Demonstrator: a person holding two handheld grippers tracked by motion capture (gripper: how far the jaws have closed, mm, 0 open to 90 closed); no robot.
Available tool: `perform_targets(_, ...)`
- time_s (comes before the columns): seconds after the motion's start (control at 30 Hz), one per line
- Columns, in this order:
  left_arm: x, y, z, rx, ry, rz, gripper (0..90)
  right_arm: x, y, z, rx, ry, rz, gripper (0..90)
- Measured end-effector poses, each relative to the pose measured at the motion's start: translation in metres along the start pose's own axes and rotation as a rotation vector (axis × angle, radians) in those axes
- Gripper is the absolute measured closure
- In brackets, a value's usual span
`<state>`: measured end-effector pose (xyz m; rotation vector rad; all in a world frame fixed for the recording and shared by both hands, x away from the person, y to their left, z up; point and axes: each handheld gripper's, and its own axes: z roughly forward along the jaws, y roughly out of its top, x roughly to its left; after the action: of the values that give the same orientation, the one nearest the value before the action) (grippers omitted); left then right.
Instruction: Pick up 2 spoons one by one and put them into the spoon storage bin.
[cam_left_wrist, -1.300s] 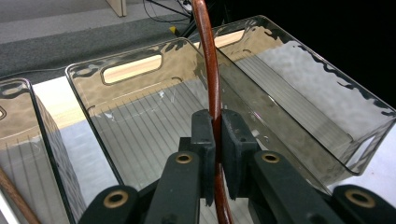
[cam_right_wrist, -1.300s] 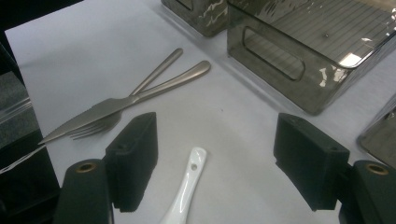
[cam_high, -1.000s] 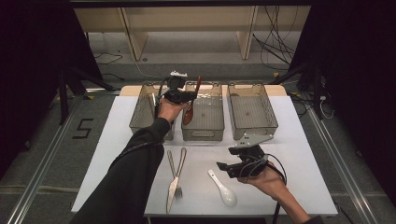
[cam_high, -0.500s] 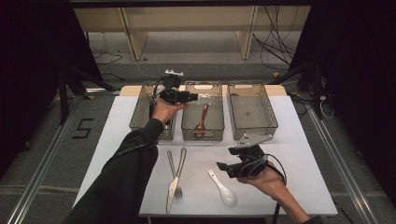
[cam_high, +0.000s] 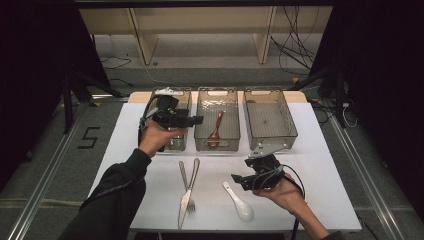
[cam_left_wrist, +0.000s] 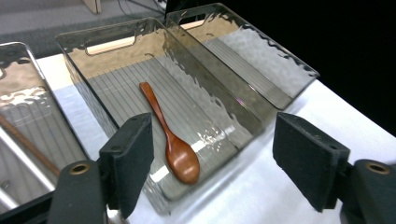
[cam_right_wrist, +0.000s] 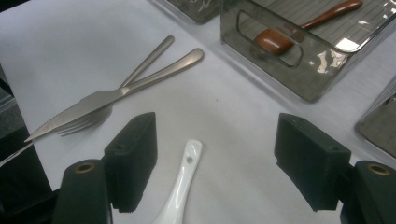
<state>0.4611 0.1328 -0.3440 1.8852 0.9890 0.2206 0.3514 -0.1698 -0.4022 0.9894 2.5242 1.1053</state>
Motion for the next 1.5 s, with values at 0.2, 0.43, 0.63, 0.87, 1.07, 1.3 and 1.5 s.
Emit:
perform_targets(0.2, -0.007, -0.023, -0.028, -0.025, 0.023, 0.011, 25.0, 0.002, 0.001, 0.007, 0.044, -0.01, 0.017, 30.0)
perform_targets(0.43, -0.019, -0.057, -0.041, -0.031, 0.012, 0.04, 23.1, 0.005, 0.001, 0.015, 0.102, -0.014, 0.007, 30.0)
perform_targets(0.63, -0.025, -0.081, -0.049, -0.041, 0.026, 0.088, 21.5, 0.007, -0.004, 0.025, 0.176, -0.01, 0.008, 30.3)
perform_targets(0.87, -0.022, -0.105, -0.055, -0.039, 0.035, 0.081, 19.7, 0.011, -0.009, 0.035, 0.25, -0.012, -0.007, 31.3)
perform_targets(1.07, -0.019, -0.116, -0.061, -0.034, 0.043, 0.078, 18.9, 0.015, -0.012, 0.042, 0.297, -0.014, -0.008, 32.4)
perform_targets(1.3, -0.018, -0.123, -0.067, -0.028, 0.052, 0.077, 18.8, 0.021, -0.017, 0.053, 0.375, -0.011, -0.025, 33.5)
perform_targets(1.5, -0.019, -0.126, -0.068, -0.028, 0.055, 0.084, 18.8, 0.022, -0.019, 0.056, 0.407, -0.022, -0.017, 34.8)
